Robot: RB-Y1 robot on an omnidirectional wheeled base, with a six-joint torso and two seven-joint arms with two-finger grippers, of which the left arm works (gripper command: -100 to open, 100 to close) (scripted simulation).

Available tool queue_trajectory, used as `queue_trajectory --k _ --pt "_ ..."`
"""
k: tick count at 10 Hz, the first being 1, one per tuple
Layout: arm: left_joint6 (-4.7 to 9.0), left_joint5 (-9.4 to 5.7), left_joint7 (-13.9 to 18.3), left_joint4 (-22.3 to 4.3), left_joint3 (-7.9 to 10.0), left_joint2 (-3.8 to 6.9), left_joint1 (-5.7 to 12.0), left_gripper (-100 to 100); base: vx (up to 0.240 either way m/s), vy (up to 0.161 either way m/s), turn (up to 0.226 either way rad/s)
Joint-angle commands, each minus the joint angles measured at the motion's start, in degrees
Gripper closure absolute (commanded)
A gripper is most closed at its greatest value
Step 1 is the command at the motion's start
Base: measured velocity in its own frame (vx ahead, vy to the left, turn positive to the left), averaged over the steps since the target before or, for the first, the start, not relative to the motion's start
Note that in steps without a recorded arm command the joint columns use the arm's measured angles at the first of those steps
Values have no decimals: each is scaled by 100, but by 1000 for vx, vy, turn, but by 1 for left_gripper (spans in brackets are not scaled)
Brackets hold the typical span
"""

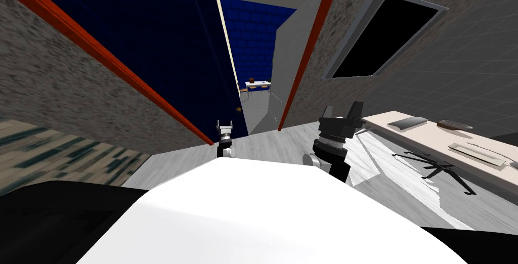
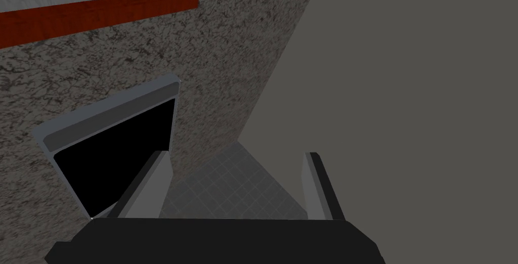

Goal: Push the door open

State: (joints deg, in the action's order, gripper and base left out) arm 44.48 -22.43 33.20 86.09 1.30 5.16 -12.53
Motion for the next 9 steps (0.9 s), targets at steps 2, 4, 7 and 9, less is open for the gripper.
queue_trajectory --k 2,4,7,9 --pt "109 -218 308 -418 4 -20 98 -100 84 48 -118" --pt "159 -388 524 -714 17 -34 187 -100 89 55 -132" --pt "230 -632 833 -1139 36 -65 314 -100 76 60 -128" --pt "277 -792 1036 -1418 49 -88 398 -100 80 59 -127"
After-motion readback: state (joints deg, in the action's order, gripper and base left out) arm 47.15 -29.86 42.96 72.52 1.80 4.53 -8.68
